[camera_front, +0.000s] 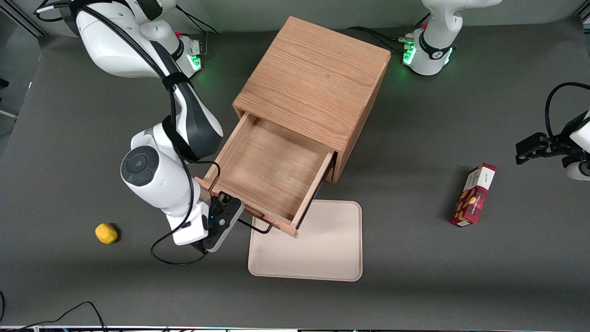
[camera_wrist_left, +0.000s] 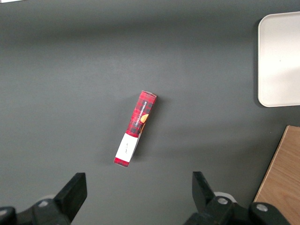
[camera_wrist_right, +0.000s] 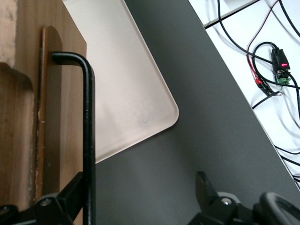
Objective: Open upper drawer
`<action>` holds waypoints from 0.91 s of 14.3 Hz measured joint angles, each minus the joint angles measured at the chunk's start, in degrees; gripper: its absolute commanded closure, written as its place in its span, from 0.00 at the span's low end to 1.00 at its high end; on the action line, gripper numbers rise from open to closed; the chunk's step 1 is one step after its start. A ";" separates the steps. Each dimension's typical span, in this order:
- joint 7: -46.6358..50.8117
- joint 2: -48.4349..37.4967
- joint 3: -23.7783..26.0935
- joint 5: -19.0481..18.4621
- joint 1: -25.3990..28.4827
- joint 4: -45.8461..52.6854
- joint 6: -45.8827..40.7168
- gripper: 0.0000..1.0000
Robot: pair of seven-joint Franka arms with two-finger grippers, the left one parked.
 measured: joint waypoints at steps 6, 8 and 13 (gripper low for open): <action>3.17 -1.52 -0.15 4.88 0.00 1.77 0.83 0.00; 6.38 -4.26 -0.15 5.44 0.00 2.32 -1.19 0.00; 17.07 -10.72 -1.31 5.34 0.01 2.46 -10.61 0.00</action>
